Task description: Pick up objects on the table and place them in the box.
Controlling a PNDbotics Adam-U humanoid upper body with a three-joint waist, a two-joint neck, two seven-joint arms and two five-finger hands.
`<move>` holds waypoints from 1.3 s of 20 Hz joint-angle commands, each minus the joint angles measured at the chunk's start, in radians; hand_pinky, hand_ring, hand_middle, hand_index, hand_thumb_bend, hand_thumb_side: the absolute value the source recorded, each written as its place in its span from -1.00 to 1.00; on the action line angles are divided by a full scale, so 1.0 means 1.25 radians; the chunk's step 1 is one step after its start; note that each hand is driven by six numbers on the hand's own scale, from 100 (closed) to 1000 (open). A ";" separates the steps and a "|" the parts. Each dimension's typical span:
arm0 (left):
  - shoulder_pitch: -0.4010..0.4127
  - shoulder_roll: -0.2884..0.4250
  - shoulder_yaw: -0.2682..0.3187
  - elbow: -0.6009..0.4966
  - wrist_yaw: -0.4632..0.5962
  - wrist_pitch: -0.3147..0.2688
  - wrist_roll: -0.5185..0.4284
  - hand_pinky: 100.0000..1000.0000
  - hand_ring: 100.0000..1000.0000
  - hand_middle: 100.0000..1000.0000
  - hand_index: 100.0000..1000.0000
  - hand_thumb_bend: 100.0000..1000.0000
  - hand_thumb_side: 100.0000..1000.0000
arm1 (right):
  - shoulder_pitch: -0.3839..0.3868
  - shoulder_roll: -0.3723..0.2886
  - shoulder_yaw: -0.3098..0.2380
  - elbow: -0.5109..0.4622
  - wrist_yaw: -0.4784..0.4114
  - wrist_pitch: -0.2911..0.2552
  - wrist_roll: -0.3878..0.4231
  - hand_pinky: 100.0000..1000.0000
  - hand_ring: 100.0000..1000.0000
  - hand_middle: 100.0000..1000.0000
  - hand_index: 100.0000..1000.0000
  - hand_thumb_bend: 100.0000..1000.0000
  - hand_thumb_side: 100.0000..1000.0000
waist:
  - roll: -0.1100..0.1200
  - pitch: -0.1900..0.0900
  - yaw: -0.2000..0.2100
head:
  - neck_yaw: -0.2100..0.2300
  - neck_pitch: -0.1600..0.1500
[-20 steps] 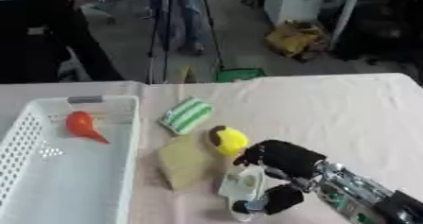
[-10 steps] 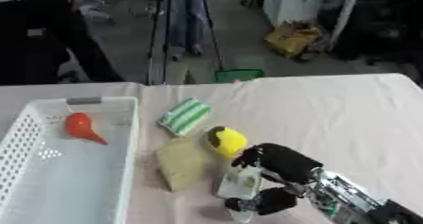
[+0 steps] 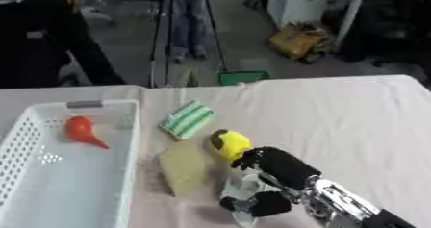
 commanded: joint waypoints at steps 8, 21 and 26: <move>-0.010 0.003 0.000 -0.012 0.002 0.000 -0.002 1.00 0.84 0.90 0.80 -1.00 1.00 | -0.008 -0.012 -0.007 0.004 0.011 0.015 -0.019 0.50 0.43 0.11 0.52 -0.02 0.61 | -0.001 -0.011 -0.001 | -0.001 -0.006; -0.011 0.004 0.001 -0.012 0.003 0.002 0.001 1.00 0.84 0.91 0.80 -1.00 1.00 | -0.007 -0.014 -0.002 0.007 0.012 0.013 -0.013 0.39 0.12 0.09 0.41 -0.09 0.50 | -0.003 -0.015 -0.003 | -0.002 -0.007; -0.011 0.004 0.001 -0.012 0.003 0.003 0.001 1.00 0.84 0.91 0.80 -1.00 1.00 | -0.006 -0.014 -0.001 0.004 0.009 0.013 -0.015 0.36 0.07 0.04 0.37 -0.13 0.46 | -0.004 -0.016 -0.005 | -0.001 -0.005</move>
